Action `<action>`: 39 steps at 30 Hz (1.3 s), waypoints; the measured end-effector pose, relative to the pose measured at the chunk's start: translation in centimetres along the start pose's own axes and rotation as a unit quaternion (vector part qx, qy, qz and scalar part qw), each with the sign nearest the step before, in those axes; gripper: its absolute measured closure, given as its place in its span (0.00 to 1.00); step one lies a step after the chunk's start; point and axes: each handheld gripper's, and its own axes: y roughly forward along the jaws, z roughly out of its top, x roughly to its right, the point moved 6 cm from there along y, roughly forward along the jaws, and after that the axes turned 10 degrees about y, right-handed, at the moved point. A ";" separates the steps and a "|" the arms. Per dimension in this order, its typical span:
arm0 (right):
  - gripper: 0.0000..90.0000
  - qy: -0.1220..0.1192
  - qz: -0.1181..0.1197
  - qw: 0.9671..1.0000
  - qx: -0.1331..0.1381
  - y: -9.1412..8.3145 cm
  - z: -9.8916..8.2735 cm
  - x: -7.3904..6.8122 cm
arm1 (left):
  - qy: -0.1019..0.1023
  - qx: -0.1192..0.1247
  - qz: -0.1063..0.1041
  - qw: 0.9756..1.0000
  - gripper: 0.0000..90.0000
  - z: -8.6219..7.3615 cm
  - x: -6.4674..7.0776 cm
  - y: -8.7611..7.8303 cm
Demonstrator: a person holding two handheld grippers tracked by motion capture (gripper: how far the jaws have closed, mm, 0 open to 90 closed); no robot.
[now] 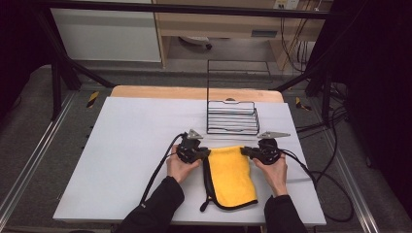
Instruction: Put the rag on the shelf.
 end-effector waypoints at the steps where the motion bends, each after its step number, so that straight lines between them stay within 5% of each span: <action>1: 0.94 0.000 0.002 1.000 0.002 -0.2 0.0 -0.1 | -0.001 0.005 0.001 1.000 0.88 0.1 0.1 -0.1; 21: 0.94 -0.019 0.007 0.998 0.056 -3.5 1.1 -2.0 | 0.016 0.064 0.003 0.998 0.88 2.0 1.3 -3.0; 39: 0.94 -0.028 0.010 0.993 0.111 -6.3 2.3 -3.4 | 0.035 0.119 0.013 0.992 0.88 4.3 2.2 -5.5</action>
